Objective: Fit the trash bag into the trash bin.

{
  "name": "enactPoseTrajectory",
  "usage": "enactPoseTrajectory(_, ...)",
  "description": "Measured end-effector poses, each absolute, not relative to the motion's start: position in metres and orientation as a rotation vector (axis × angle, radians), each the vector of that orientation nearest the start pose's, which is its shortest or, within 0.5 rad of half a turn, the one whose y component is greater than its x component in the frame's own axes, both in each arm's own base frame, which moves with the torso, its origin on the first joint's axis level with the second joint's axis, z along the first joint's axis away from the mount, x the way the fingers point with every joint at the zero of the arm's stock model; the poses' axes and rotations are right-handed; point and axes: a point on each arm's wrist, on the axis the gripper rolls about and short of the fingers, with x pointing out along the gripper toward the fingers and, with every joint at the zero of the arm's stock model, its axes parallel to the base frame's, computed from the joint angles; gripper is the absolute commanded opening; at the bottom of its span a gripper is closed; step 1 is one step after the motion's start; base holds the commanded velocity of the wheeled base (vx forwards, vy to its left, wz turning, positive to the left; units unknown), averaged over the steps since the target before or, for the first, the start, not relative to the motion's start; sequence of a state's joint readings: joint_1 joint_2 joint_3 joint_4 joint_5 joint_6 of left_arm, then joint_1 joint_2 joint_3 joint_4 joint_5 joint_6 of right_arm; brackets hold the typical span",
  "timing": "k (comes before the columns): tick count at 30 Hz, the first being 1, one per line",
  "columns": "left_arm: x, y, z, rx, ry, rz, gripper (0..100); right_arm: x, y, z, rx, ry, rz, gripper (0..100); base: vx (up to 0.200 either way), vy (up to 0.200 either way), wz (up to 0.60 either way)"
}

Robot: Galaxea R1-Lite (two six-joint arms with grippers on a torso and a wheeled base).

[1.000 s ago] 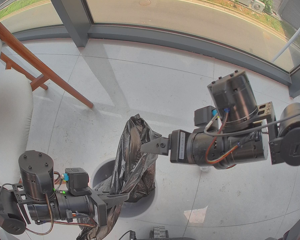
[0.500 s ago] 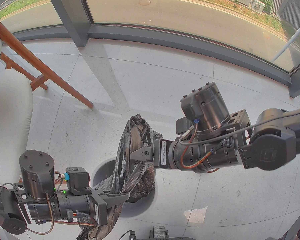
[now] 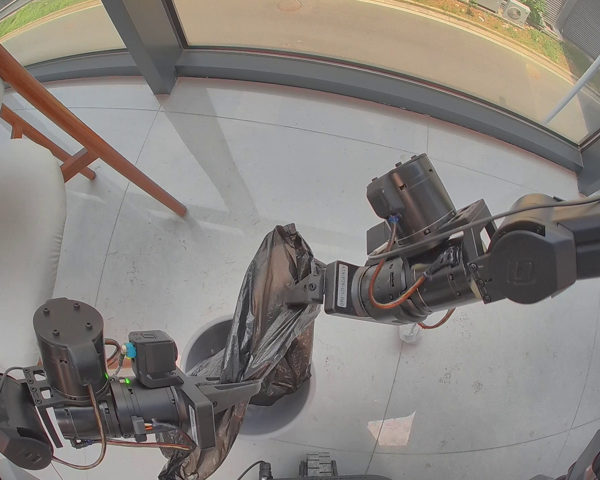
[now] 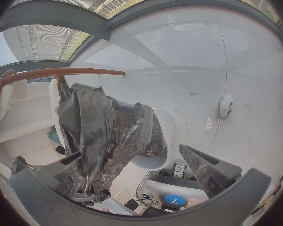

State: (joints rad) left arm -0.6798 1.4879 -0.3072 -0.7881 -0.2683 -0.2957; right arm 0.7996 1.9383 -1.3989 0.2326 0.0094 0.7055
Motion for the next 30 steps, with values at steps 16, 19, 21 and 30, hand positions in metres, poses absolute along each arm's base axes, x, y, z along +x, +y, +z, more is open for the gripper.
enactPoseTrajectory(16,0.153,-0.137,0.123,-0.175,0.555,-0.884,0,0.268,0.280,0.172,0.299,0.932,0.430,0,0.000,0.000,0.00)
enactPoseTrajectory(19,0.154,-0.137,0.123,-0.176,0.556,-0.881,0,0.267,0.281,0.171,0.298,0.934,0.430,0,0.000,0.000,0.00)
enactPoseTrajectory(21,0.154,-0.138,0.122,-0.175,0.559,-0.880,0,0.266,0.281,0.171,0.295,0.940,0.430,0,0.000,0.000,0.00)
enactPoseTrajectory(30,0.163,-0.143,0.111,-0.165,0.599,-0.853,0,0.261,0.283,0.164,0.277,0.957,0.433,0,0.000,0.000,0.00)
